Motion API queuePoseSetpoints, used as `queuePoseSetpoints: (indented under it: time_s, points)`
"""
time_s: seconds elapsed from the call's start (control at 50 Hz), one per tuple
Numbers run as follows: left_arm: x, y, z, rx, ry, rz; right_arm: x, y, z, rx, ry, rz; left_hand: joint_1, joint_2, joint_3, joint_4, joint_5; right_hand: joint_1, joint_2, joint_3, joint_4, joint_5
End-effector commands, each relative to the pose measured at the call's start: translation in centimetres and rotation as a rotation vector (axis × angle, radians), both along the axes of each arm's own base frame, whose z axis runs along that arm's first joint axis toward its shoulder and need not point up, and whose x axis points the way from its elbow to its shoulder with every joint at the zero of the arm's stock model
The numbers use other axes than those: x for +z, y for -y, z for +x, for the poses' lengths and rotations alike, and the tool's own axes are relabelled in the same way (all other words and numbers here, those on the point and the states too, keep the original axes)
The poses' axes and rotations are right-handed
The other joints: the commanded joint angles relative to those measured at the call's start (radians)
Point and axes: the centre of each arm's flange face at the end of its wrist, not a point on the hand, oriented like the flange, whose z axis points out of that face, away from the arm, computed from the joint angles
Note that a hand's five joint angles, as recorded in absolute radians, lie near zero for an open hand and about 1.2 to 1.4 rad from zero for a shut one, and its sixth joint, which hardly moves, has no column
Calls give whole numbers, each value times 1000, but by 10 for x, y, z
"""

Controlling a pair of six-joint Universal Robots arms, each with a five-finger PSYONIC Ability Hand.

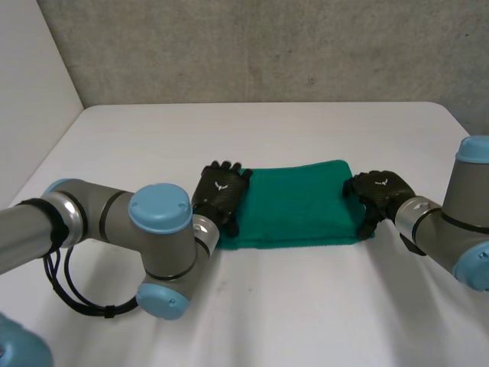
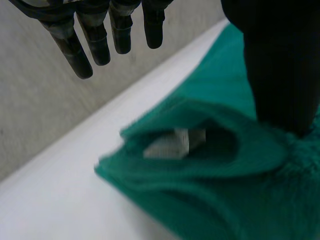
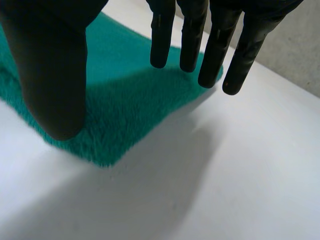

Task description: Fold the towel.

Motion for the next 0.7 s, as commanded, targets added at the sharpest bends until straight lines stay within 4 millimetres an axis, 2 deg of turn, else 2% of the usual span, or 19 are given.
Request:
queuePoseSetpoints:
  time_s: [0.02, 0.14, 0.24, 0.28, 0.32, 0.34, 0.36, 0.38, 0.44, 0.54, 0.56, 0.6, 0.62, 0.7]
  points:
    - [0, 7, 17, 105, 38, 23, -9, 0, 0, -4, -2, 20, 11, 4, -5, 1, -14, 162, 103, 97, 96, 113]
    - [14, -3, 26, 123, 38, 19, -11, -3, -1, -11, 5, 34, 5, -2, -11, -5, -20, 183, 123, 118, 116, 133]
    - [17, -11, 29, 122, 41, 25, -14, -4, -1, -11, 7, 30, 5, -2, -11, -5, -20, 317, 258, 252, 251, 268]
    - [16, -13, 30, 122, 45, 32, -14, -2, -2, -13, 10, 18, 5, -2, -11, -5, -20, 455, 396, 390, 389, 406]
    - [16, -14, 31, 123, 46, 35, -14, -2, -2, -14, 10, 14, 5, -2, -11, -5, -20, 494, 434, 428, 427, 444]
    - [14, -18, 33, 121, 54, 44, -14, -2, -2, -14, 9, 11, 5, -2, -11, -5, -20, 616, 557, 551, 550, 566]
    - [14, -18, 33, 121, 54, 44, -14, -1, -2, -14, 10, 10, 5, -2, -11, -5, -20, 867, 808, 802, 801, 818]
    - [15, -19, 33, 121, 54, 44, -14, -1, -2, -16, 10, 9, 5, -2, -11, -5, -20, 1002, 943, 937, 936, 953]
    - [19, -23, 36, 122, 50, 44, -14, 0, -2, -22, 9, -2, 2, -5, -14, -7, -23, 1004, 944, 939, 937, 954]
    - [42, -30, 42, 124, 19, 15, 9, 14, -4, -77, 5, -98, -1, -8, -17, -10, -26, 1004, 944, 939, 937, 954]
    - [47, -31, 44, 126, 11, 10, 22, 17, 1, -71, 14, -138, -1, -8, -17, -10, -26, 1004, 944, 939, 937, 954]
    - [59, -32, 48, 137, -21, -2, 35, 18, 8, -54, 23, -171, -1, -8, -17, -10, -26, 1004, 944, 939, 937, 954]
    - [62, -33, 49, 138, -31, -3, 40, 17, 13, -40, 27, -181, -1, -8, -17, -10, -26, 1004, 944, 939, 937, 954]
    - [76, -36, 53, 146, -81, -11, 66, -4, 59, 104, 51, -229, -1, -8, -17, -10, -26, 1004, 944, 939, 937, 954]
